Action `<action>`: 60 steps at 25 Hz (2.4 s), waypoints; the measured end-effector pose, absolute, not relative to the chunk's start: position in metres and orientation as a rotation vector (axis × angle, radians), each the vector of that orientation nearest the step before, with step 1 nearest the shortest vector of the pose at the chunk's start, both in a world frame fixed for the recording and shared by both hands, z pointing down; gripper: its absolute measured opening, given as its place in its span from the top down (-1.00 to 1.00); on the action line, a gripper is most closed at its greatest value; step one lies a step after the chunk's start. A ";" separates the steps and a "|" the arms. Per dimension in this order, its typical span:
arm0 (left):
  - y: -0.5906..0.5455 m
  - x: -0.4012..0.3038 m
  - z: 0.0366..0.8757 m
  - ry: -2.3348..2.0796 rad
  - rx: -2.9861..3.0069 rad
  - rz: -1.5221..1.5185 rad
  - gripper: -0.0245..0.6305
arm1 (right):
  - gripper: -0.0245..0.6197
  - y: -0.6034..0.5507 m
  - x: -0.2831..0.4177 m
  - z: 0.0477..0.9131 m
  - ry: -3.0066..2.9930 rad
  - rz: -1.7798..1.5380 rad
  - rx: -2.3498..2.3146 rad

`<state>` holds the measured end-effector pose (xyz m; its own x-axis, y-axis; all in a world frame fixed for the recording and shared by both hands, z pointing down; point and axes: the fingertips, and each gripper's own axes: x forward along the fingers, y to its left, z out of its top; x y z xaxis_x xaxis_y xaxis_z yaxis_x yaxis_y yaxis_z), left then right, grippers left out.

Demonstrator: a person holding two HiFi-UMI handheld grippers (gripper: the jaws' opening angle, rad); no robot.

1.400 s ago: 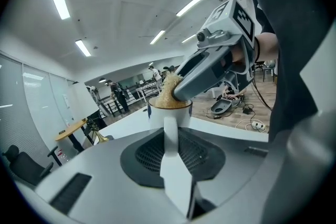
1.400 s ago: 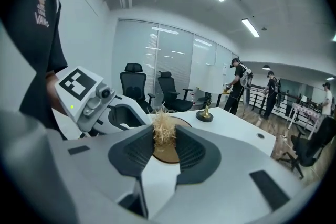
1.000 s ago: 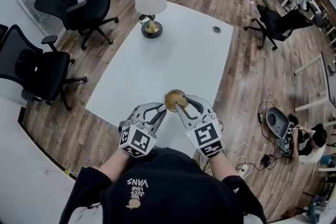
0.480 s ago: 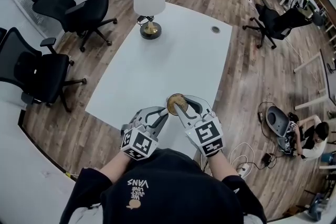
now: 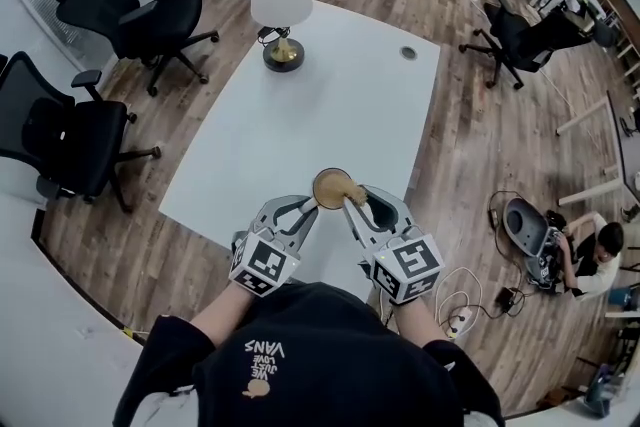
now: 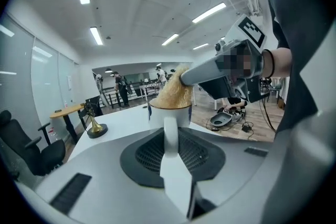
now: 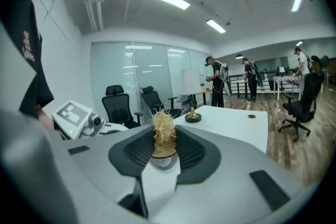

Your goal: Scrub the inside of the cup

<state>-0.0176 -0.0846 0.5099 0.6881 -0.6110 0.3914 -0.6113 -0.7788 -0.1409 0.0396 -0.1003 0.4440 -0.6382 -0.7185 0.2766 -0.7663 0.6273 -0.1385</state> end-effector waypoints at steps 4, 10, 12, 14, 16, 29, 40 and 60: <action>-0.093 -0.021 0.516 -1.045 2.799 0.553 0.72 | 0.57 -0.109 0.058 0.431 -2.730 0.469 1.358; -0.114 -0.035 0.535 -1.086 2.720 0.503 0.72 | 0.57 -0.109 0.078 0.416 -2.794 0.546 1.474; -0.124 -0.039 0.543 -1.102 2.695 0.486 0.72 | 0.57 -0.106 0.081 0.418 -2.794 0.549 1.494; -0.134 -0.043 0.550 -1.123 2.674 0.482 0.72 | 0.57 -0.105 0.084 0.423 -2.782 0.555 1.509; -0.143 -0.045 0.559 -1.140 2.652 0.479 0.72 | 0.57 -0.103 0.087 0.425 -2.757 0.562 1.533; -0.177 -0.053 0.608 -1.171 2.562 0.531 0.72 | 0.57 -0.095 0.110 0.434 -2.663 0.622 1.643; -0.179 -0.053 0.611 -1.168 2.566 0.498 0.72 | 0.57 -0.092 0.113 0.437 -2.638 0.630 1.654; -0.169 -0.051 0.599 -1.126 2.597 0.407 0.48 | 0.57 -0.083 0.103 0.433 -2.685 0.619 1.605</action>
<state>-0.0509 -0.1689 0.5989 0.6565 -0.6615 0.3626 -0.7405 -0.6567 0.1426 0.1027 -0.0830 0.4328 -0.4923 -0.8564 0.1557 -0.8381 0.4181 -0.3504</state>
